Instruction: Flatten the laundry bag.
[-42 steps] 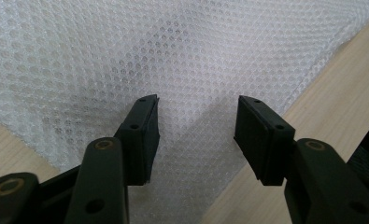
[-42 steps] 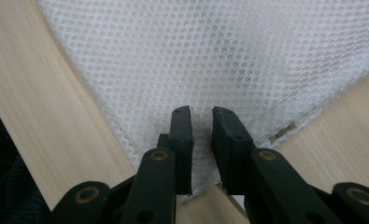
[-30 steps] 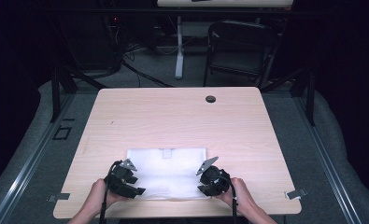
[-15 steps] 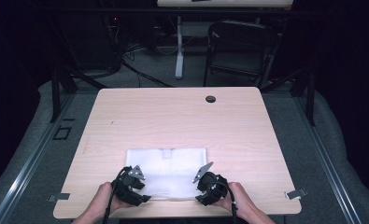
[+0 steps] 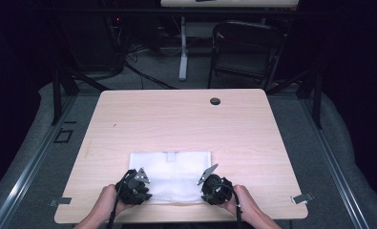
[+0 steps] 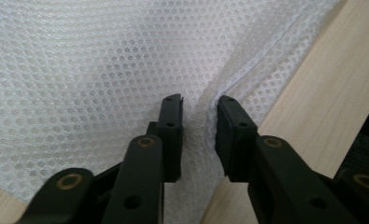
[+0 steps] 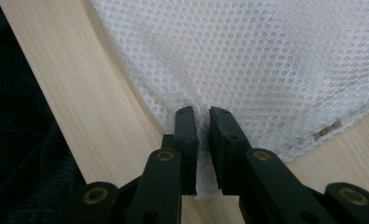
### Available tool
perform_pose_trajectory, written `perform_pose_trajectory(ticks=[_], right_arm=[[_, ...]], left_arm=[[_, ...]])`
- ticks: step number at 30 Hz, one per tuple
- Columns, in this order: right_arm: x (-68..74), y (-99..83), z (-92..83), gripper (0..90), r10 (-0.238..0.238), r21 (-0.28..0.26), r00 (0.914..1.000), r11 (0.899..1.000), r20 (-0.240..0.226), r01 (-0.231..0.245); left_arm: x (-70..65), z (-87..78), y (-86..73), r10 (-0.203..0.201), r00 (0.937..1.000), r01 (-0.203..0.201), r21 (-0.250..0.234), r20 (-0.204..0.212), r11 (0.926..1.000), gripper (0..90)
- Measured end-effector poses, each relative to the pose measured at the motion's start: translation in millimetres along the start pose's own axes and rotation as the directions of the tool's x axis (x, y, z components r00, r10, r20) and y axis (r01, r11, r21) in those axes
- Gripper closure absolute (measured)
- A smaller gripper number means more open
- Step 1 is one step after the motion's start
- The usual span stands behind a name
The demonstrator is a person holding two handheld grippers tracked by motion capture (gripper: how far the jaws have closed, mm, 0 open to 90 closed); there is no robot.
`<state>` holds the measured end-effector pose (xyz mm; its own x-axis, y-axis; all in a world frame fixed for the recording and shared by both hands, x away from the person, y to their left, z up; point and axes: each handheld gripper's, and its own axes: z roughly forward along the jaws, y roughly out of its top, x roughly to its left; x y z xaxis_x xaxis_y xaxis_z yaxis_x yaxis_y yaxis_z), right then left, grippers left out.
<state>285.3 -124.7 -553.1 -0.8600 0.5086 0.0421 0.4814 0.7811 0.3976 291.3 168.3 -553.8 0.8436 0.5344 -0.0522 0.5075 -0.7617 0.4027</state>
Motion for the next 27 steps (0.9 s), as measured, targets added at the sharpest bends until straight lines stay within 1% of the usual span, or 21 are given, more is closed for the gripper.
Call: perform_pose_trajectory(ticks=[1,2,3,4,6,7,9,13,14,15,16,18,23,24,25,27], right_arm=[[0.0,0.0,0.0,82.0,0.000,0.000,1.0000,1.000,0.000,0.000],[-0.7,-0.1,-0.2,82.9,0.011,0.000,0.9999,1.000,-0.005,-0.011],[-2.2,0.1,-0.5,85.7,0.023,-0.003,0.9996,1.000,-0.017,-0.023],[-2.9,0.4,-1.0,86.5,0.026,-0.004,0.9993,1.000,-0.027,-0.026],[-3.0,1.4,-2.1,87.2,0.017,0.001,0.9997,1.000,-0.020,-0.017],[-2.4,1.6,-2.4,87.6,0.021,-0.005,0.9995,1.000,-0.024,-0.021],[-0.2,3.3,-6.0,88.0,0.011,-0.011,0.9999,1.000,-0.013,-0.011],[0.6,3.2,-9.9,88.1,0.013,-0.027,0.9999,1.000,-0.010,-0.013],[-0.1,3.5,-12.3,88.4,0.006,-0.025,1.0000,1.000,-0.007,-0.006],[0.5,3.4,-13.5,88.5,0.015,-0.039,0.9999,0.999,0.001,-0.015],[0.6,3.4,-14.7,88.5,0.019,-0.047,0.9998,0.999,-0.004,-0.020],[-1.0,3.8,-17.7,88.3,0.021,-0.046,0.9997,0.999,-0.011,-0.021],[-1.5,4.6,-18.0,86.4,0.030,-0.042,0.9993,0.999,-0.022,-0.031],[-0.8,4.4,-16.6,85.5,0.043,-0.051,0.9988,0.998,-0.023,-0.044],[-1.4,4.8,-15.6,85.2,0.042,-0.040,0.9989,0.998,-0.023,-0.043],[-1.8,5.3,-12.3,86.6,0.051,-0.041,0.9986,0.998,-0.016,-0.051]], left_arm=[[0.0,0.0,0.0,0.000,1.0000,0.000,0.000,0.000,1.0000,75.5],[1.4,0.1,0.2,-0.002,1.0000,0.002,-0.002,0.002,1.0000,75.5],[2.7,0.2,0.4,-0.007,1.0000,0.007,-0.004,0.007,1.0000,77.0],[3.5,0.2,0.3,-0.012,0.9999,0.013,-0.007,0.012,0.9999,78.6],[4.2,0.1,0.0,-0.015,0.9998,0.015,-0.008,0.013,0.9999,80.6],[4.2,0.4,0.0,-0.019,0.9996,0.020,-0.009,0.021,0.9998,83.2],[3.9,0.6,0.2,-0.020,0.9995,0.020,-0.007,0.024,0.9998,83.7],[4.3,0.5,0.3,-0.016,0.9996,0.016,-0.008,0.024,0.9998,83.7],[4.7,0.4,0.3,-0.014,0.9996,0.014,-0.009,0.024,0.9999,83.5],[5.0,0.4,0.2,-0.018,0.9995,0.018,-0.008,0.027,0.9998,83.3],[5.6,0.4,0.2,-0.019,0.9994,0.019,-0.010,0.030,0.9998,83.2],[6.6,0.5,-0.2,-0.027,0.9989,0.027,-0.013,0.037,0.9995,83.2],[5.8,0.7,0.2,-0.025,0.9992,0.026,-0.013,0.030,0.9996,84.9],[5.7,0.7,0.3,-0.026,0.9992,0.026,-0.013,0.030,0.9996,84.9],[5.6,0.8,0.5,-0.027,0.9992,0.027,-0.012,0.029,0.9996,85.4],[5.2,0.9,0.7,-0.026,0.9993,0.027,-0.013,0.025,0.9996,86.1]])
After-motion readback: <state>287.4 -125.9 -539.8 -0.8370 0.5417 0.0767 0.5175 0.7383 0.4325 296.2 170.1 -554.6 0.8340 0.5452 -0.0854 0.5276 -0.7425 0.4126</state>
